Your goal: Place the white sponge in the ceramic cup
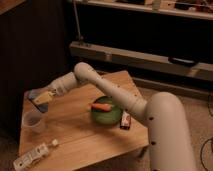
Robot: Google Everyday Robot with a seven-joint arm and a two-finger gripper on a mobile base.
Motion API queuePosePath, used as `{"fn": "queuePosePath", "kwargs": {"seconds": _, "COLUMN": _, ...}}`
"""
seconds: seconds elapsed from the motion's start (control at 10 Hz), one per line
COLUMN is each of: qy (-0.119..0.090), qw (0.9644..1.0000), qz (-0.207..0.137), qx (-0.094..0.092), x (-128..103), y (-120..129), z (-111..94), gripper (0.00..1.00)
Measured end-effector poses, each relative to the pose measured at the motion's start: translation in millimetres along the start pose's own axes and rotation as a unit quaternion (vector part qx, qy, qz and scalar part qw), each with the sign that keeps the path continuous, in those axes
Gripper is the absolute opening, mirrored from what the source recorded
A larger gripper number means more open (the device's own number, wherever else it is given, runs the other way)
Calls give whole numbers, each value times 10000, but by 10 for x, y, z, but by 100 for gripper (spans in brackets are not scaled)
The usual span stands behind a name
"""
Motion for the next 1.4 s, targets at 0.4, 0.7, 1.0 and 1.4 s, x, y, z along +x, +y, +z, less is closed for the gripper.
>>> {"fn": "queuePosePath", "kwargs": {"seconds": 0.4, "qy": -80, "qw": 9999, "qz": -67, "qx": 129, "x": -1, "y": -29, "z": 162, "gripper": 0}}
{"fn": "queuePosePath", "kwargs": {"seconds": 0.7, "qy": -184, "qw": 9994, "qz": -137, "qx": 245, "x": 13, "y": -77, "z": 306, "gripper": 0}}
{"fn": "queuePosePath", "kwargs": {"seconds": 1.0, "qy": -265, "qw": 9988, "qz": -170, "qx": 377, "x": 9, "y": -104, "z": 422, "gripper": 0}}
{"fn": "queuePosePath", "kwargs": {"seconds": 1.4, "qy": -346, "qw": 9979, "qz": -197, "qx": 511, "x": -37, "y": -80, "z": 524, "gripper": 0}}
